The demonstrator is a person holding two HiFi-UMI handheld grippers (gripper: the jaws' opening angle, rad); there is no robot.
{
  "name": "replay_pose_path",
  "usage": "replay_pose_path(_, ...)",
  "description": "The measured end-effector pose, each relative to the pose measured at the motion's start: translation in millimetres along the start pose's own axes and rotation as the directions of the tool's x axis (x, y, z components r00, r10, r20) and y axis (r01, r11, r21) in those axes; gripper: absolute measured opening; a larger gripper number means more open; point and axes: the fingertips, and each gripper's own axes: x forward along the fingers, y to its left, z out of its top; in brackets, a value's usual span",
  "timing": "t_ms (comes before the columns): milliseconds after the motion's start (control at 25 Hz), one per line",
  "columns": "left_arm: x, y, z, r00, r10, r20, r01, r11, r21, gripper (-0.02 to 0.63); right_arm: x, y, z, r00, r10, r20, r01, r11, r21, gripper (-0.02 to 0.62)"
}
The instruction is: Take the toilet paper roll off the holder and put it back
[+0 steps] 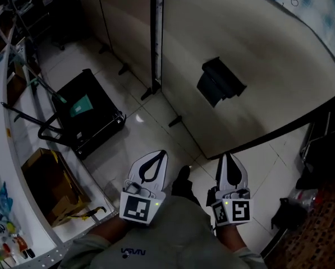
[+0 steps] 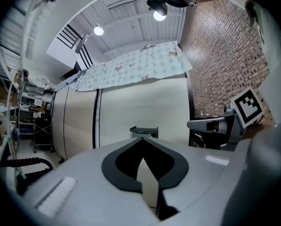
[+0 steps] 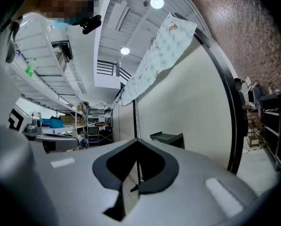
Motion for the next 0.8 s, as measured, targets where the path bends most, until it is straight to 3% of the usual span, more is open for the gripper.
replay_pose_path(320,-51,-39,6,0.998,-0.058,0.037,0.058,0.998,0.001,0.008,-73,33,2,1.0,-0.021,-0.01,0.021,1.0,-0.013,0.002)
replay_pose_path(800,-62,-142,-12,0.999,-0.048,0.004,0.048,0.999,-0.009,0.008,-150,-2,-8,0.996,0.082,-0.023,-0.081,0.997,0.015,0.002)
